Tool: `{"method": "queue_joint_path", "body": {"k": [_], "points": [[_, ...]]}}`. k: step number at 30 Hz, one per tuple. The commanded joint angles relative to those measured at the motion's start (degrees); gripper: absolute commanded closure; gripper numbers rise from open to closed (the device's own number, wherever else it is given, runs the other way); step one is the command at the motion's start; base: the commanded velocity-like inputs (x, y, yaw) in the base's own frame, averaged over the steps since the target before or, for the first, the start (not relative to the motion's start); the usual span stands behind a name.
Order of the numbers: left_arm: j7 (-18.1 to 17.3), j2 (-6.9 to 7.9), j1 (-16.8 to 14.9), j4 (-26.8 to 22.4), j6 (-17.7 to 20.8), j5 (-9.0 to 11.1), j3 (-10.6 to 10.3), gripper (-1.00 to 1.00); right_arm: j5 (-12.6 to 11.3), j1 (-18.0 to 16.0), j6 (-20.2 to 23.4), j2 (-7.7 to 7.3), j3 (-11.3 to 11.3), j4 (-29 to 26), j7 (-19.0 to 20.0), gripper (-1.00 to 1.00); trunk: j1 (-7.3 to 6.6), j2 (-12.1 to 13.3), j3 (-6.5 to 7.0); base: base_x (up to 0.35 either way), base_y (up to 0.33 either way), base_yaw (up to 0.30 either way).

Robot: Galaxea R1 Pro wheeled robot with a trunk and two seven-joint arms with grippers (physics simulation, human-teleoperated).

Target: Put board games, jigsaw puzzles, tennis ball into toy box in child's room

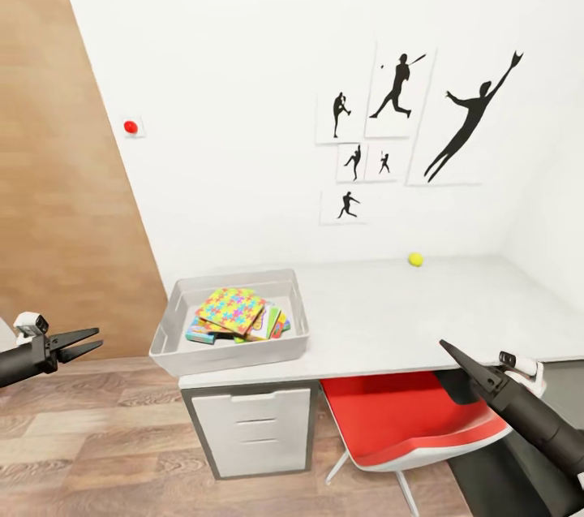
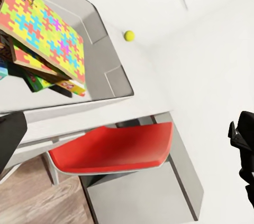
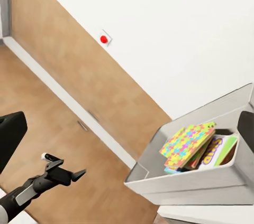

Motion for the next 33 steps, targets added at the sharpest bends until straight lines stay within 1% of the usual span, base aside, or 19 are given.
{"method": "queue_joint_path", "body": {"k": [1,11,21,29,33], "points": [[-0.25,0.01,-0.06,0.0,0.61,-0.07,0.02,-1.0,-0.31,-0.04,0.38,-0.01,-0.02,0.0,0.03,-1.0,0.04,-0.12,-0.03,0.0,-0.091,0.077],[-0.25,0.01,-0.06,-0.02,0.61,-0.05,0.01,-1.0,-0.31,-0.05,0.32,-0.01,-0.06,0.0,0.2,-1.0,0.04,-0.12,0.86,0.0,-0.124,0.077],[-0.25,0.0,-0.05,-0.09,0.61,-0.03,0.02,-1.0,-0.31,-0.05,0.31,-0.06,-0.11,-0.01,0.28,-1.0,0.04,-0.12,1.76,0.0,-0.231,0.077],[-0.25,0.01,0.03,-0.09,0.61,-0.05,0.08,-1.0,-0.31,-0.06,0.37,-0.1,-0.1,0.03,0.25,-1.0,0.04,-0.12,2.02,0.005,-0.04,0.034],[-0.25,0.01,0.03,-0.09,0.61,-0.07,0.09,-1.0,-0.31,-0.07,0.38,-0.1,-0.1,0.08,0.23,-1.0,0.04,-0.12,2.04,0.119,-0.005,0.004]]}}
